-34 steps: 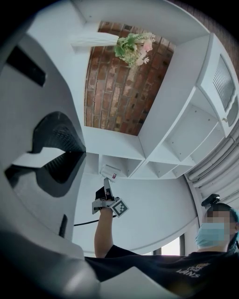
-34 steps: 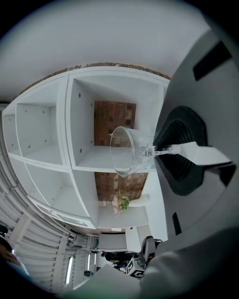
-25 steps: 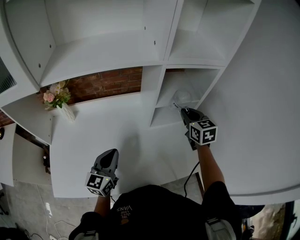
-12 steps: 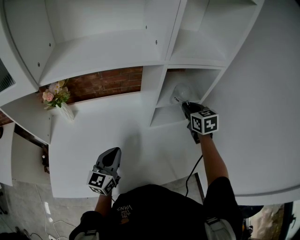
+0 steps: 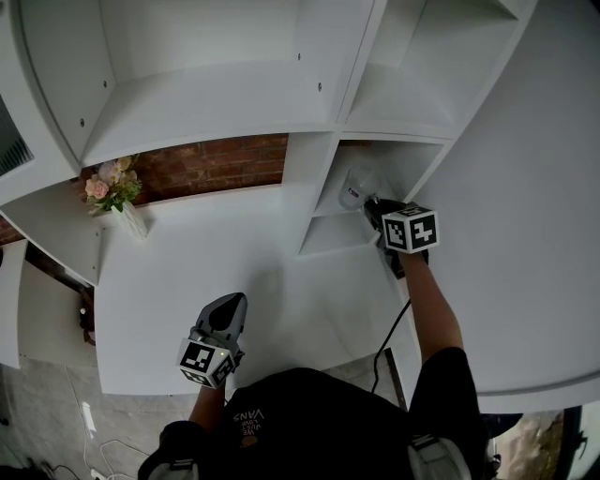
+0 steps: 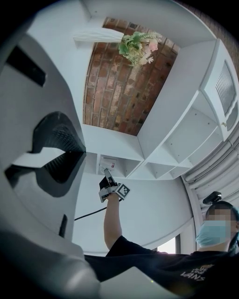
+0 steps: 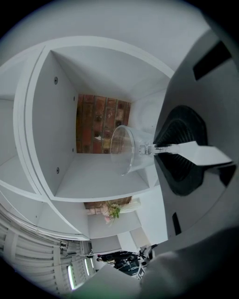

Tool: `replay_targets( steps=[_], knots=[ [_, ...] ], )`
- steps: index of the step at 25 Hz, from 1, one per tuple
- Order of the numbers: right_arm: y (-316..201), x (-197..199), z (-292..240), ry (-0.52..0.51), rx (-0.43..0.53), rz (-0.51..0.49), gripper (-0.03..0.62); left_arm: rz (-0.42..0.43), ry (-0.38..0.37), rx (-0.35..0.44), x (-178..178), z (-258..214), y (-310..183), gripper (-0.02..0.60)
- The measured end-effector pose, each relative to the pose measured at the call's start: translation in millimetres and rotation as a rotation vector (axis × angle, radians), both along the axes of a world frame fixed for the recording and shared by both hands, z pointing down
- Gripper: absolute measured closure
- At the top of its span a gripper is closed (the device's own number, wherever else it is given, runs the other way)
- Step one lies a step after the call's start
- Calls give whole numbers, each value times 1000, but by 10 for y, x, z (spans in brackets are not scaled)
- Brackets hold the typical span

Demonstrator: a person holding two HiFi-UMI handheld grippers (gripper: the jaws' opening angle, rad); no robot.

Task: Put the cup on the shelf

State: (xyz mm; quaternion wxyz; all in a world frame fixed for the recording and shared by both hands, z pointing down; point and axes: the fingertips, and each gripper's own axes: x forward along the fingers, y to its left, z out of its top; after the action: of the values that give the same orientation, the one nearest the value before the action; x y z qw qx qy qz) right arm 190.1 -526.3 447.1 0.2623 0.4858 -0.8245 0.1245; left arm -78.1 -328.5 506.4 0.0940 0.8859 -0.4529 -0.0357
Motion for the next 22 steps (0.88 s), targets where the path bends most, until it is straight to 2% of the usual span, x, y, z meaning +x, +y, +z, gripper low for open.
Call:
replay_targets(
  steps=[22],
  knots=[
    [-309,-91,-4,-53,-36,58,563,32,14,34,33,-10,-140,574]
  ],
)
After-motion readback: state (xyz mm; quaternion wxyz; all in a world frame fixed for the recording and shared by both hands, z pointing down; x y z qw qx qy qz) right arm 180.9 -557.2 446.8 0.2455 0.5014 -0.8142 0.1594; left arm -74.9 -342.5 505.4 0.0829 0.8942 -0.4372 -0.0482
